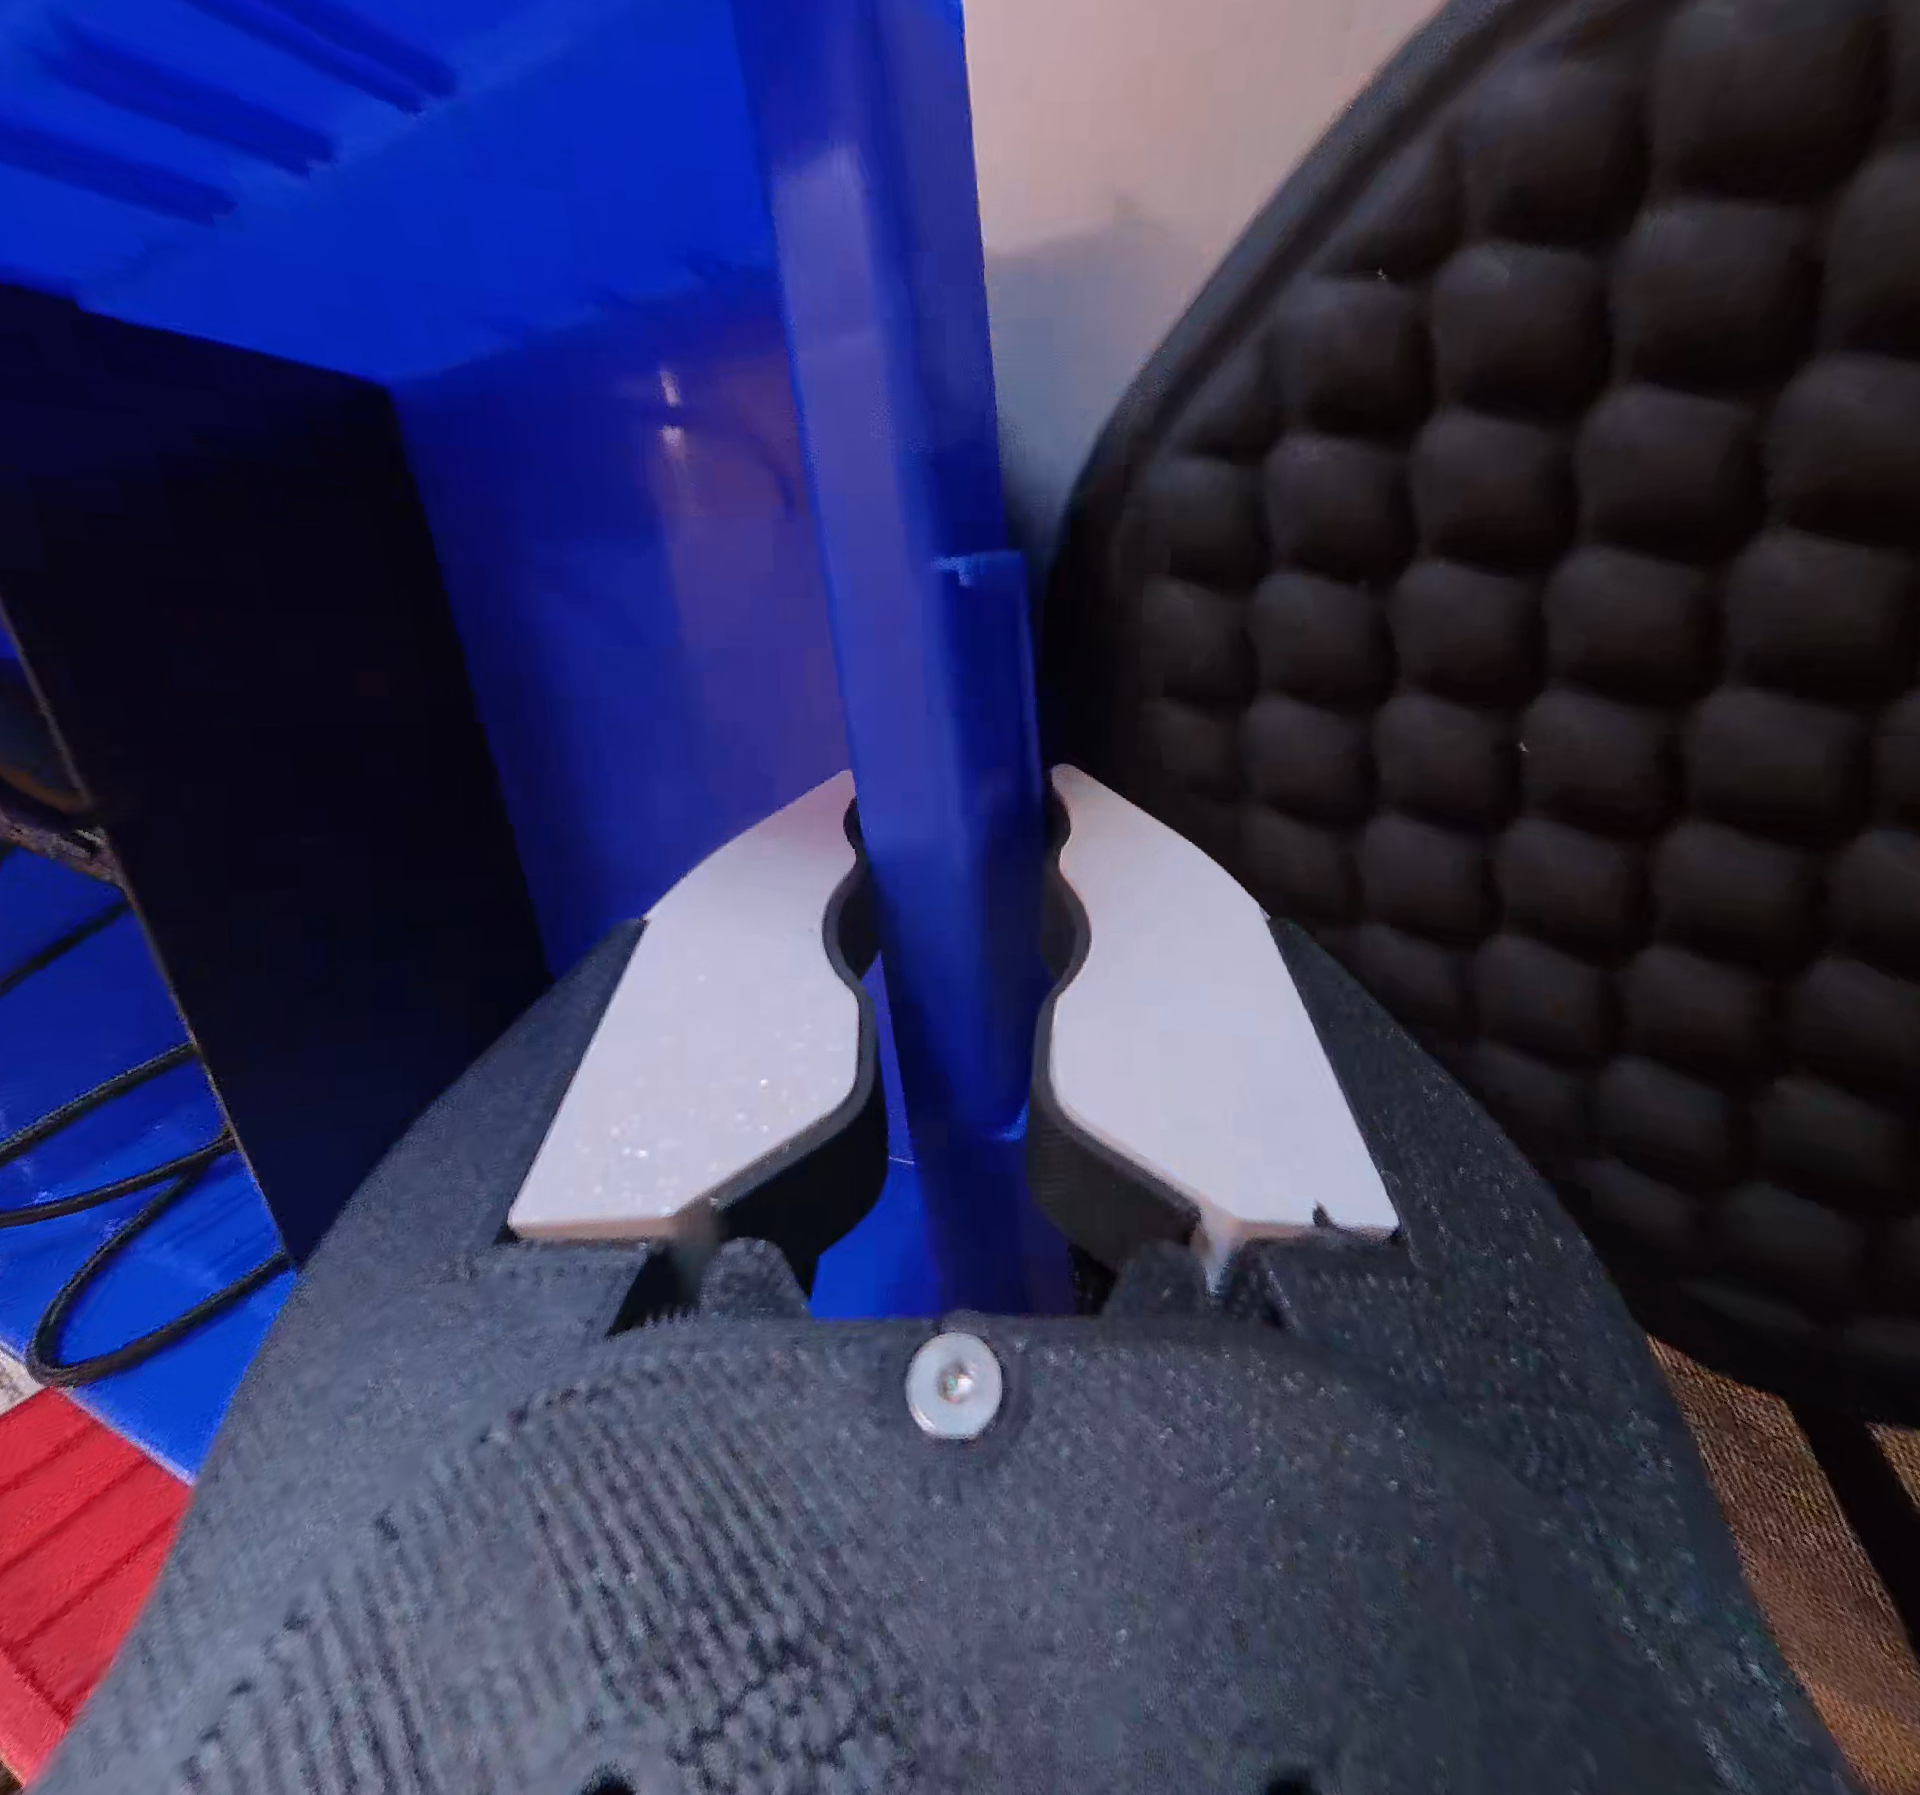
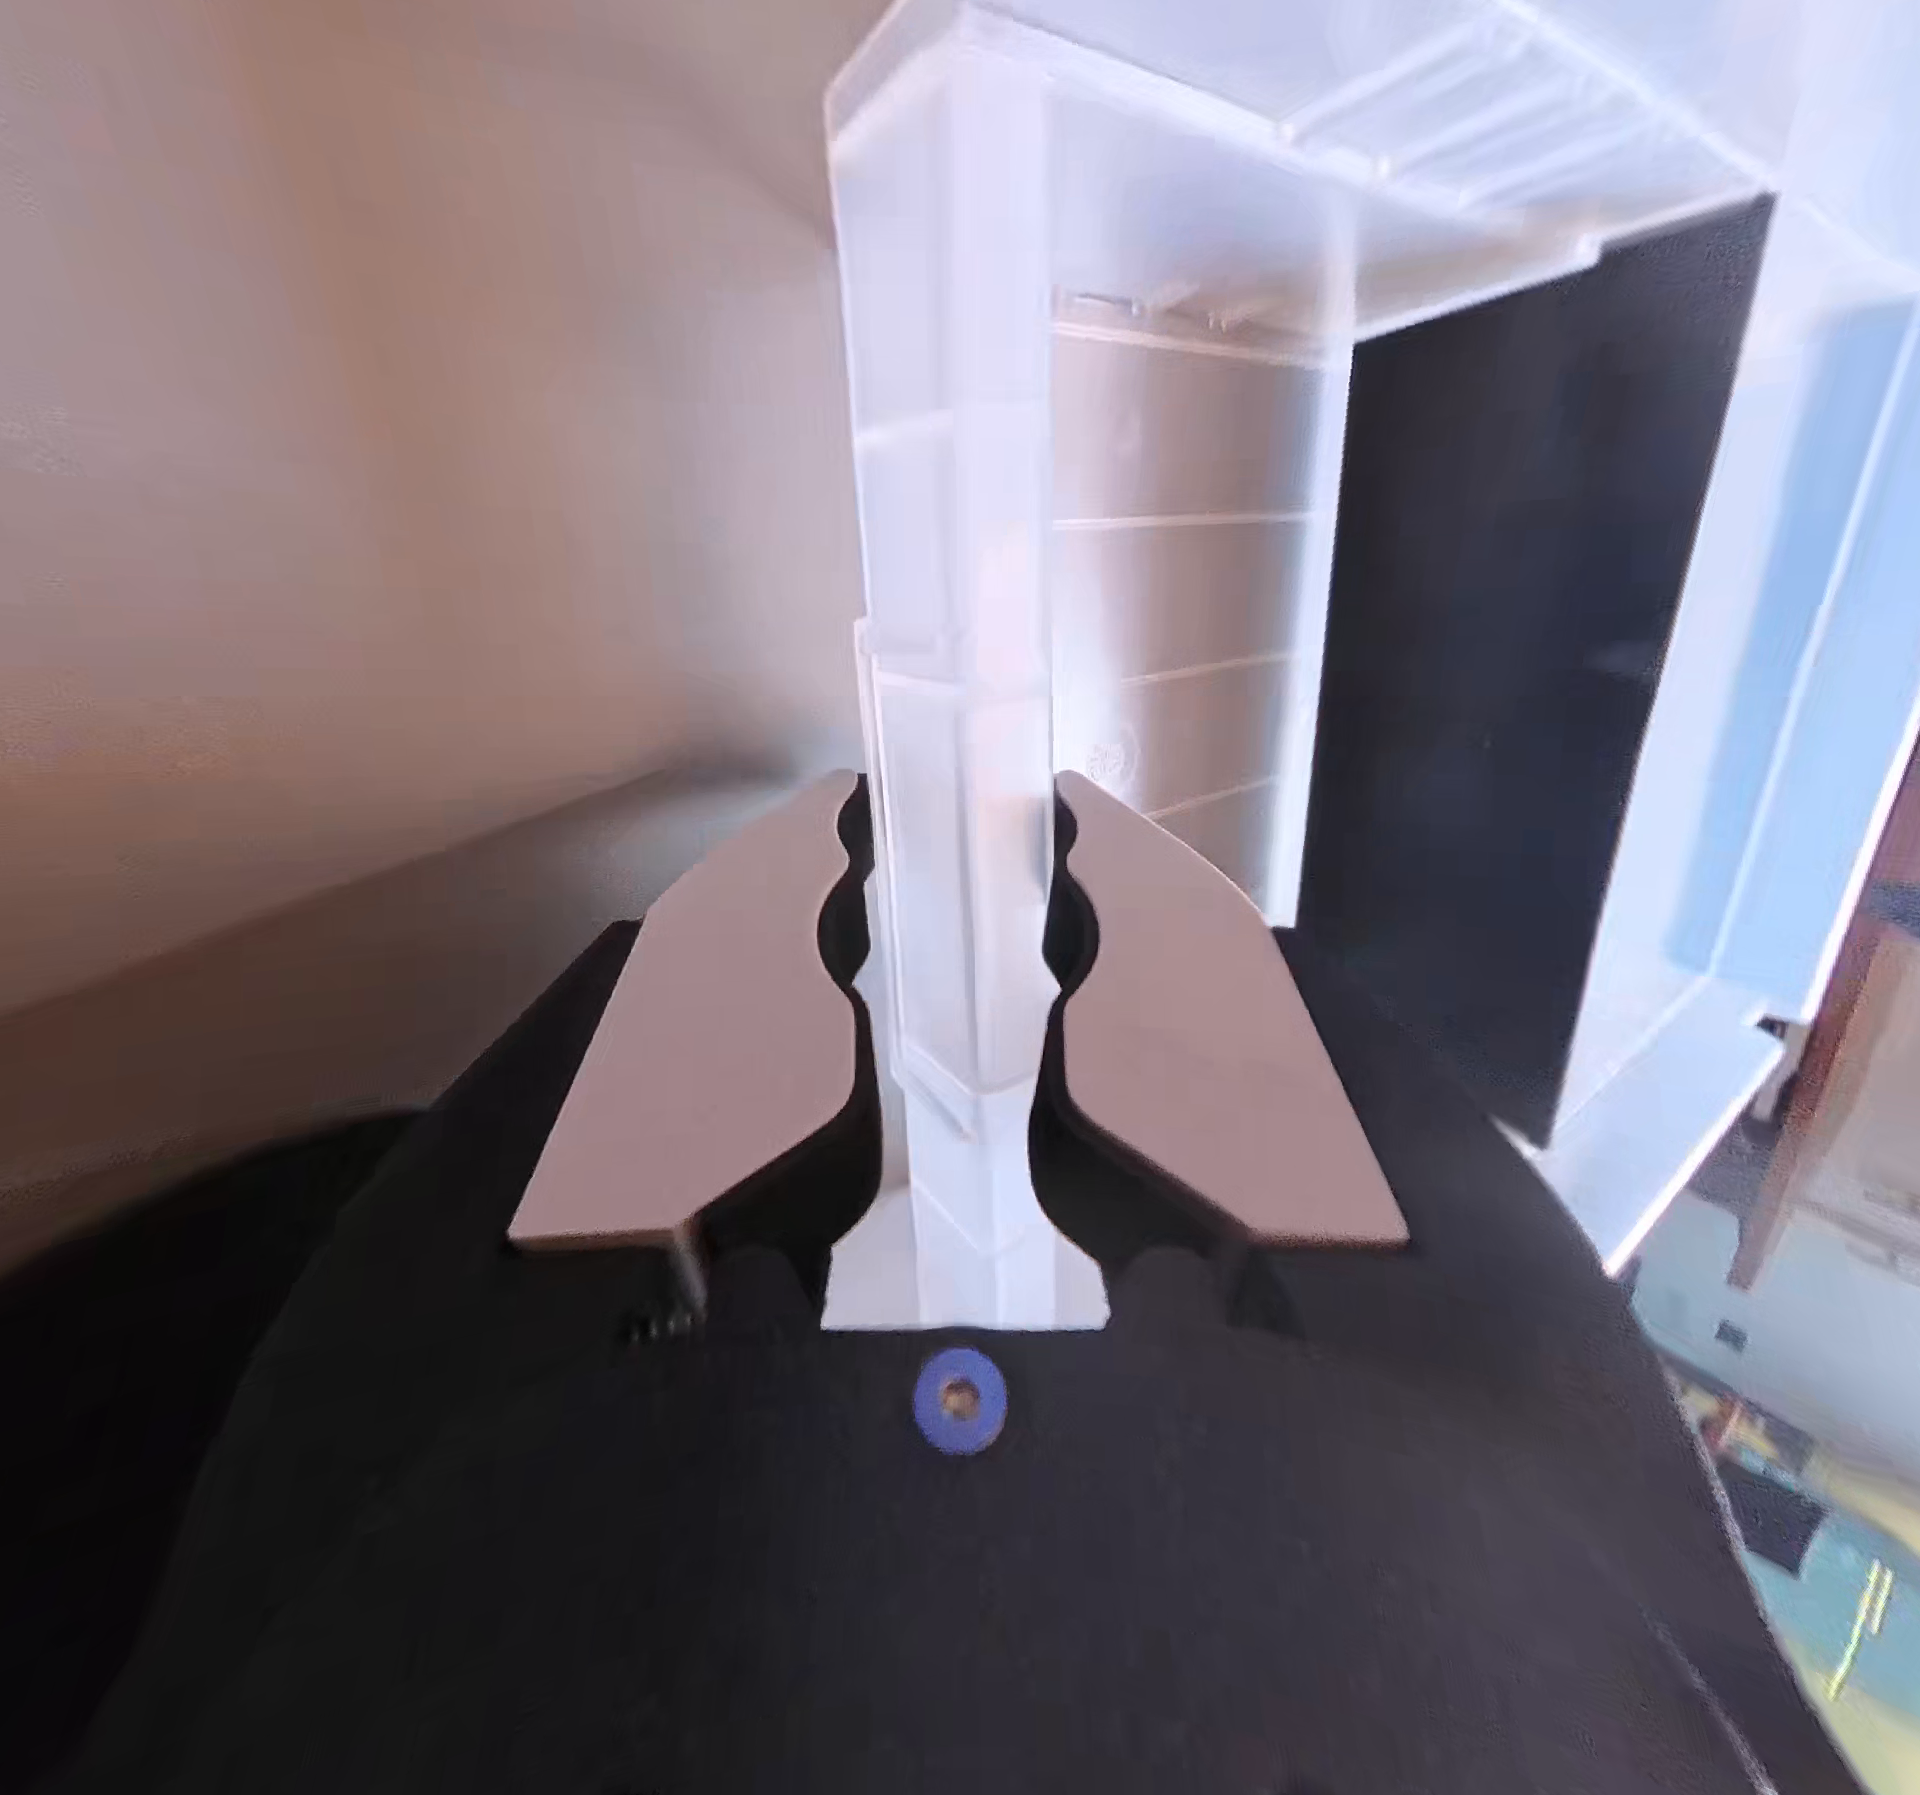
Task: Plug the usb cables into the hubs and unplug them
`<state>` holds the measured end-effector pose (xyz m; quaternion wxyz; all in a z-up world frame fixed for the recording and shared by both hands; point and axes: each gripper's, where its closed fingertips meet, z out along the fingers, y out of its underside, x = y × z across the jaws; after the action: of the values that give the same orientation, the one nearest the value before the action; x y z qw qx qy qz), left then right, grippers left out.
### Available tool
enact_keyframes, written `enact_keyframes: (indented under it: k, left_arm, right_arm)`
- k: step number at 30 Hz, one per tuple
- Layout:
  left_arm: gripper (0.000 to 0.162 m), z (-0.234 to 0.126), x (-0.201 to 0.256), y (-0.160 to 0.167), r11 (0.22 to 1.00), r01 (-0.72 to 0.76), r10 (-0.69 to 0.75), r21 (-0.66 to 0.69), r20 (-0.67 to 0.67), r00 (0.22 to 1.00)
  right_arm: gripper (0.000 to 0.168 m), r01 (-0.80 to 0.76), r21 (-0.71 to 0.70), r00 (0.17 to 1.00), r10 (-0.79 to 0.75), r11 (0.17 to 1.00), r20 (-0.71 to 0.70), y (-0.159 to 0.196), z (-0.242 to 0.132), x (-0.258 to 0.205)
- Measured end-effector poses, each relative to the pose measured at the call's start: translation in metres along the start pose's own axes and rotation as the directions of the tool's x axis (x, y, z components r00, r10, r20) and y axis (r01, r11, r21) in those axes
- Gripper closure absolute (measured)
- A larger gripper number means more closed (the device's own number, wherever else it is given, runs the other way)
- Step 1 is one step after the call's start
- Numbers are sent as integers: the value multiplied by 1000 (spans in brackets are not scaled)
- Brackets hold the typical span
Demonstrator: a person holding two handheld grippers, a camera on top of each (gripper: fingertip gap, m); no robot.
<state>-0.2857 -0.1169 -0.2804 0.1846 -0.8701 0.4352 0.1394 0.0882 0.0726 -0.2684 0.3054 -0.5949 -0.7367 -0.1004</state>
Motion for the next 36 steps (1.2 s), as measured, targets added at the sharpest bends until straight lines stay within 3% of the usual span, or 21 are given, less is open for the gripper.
enact_keyframes:
  k: [6, 11, 16, 20, 23, 26, 28, 30, 32, 33, 36]
  left_arm:
    - [134, 17, -21, -32, 999, -42, 42, 34, -3, 999]
    - [134, 35, -46, -62, 992, -102, 103, 70, -10, 995]
    - [133, 52, -72, -88, 989, -119, 119, 83, 7, 993]
    - [133, 61, -89, -95, 988, -116, 112, 103, 44, 993]
    - [133, 66, -101, -93, 989, -94, 87, 112, 61, 994]
    - [124, 59, -106, -99, 982, -36, 26, 185, 53, 998]
    - [120, 26, -101, -125, 908, 92, -68, 409, -74, 995]
    - [125, -21, -118, -149, 743, 242, -163, 624, -183, 970]
    - [128, -49, -162, -155, 615, 340, -296, 711, -191, 936]
    - [128, -52, -187, -153, 591, 371, -364, 716, -174, 915]
    - [117, -25, -245, -142, 623, 479, -498, 618, -158, 852]
  right_arm:
    - [137, -82, -59, 995, 78, 995, -67, 65, 27, 62]
    - [137, -78, -89, 994, 71, 993, -80, 89, 54, 108]
    - [135, -89, -110, 987, 73, 990, -146, 100, 67, 134]
    - [133, -255, 124, 941, 276, 959, -197, 67, 48, 139]
    - [132, -421, 388, 870, 486, 820, -84, 23, 15, 137]
    - [129, -556, 570, 776, 623, 605, 97, -17, -20, 137]
    - [128, -619, 636, 720, 657, 461, 223, -38, -40, 137]
    - [128, -650, 675, 681, 661, 348, 314, -52, -54, 138]
    - [128, -658, 703, 654, 667, 270, 357, -58, -57, 142]
    - [128, -655, 715, 650, 666, 246, 366, -60, -55, 143]
    - [129, -667, 714, 644, 647, 213, 408, -62, -40, 135]
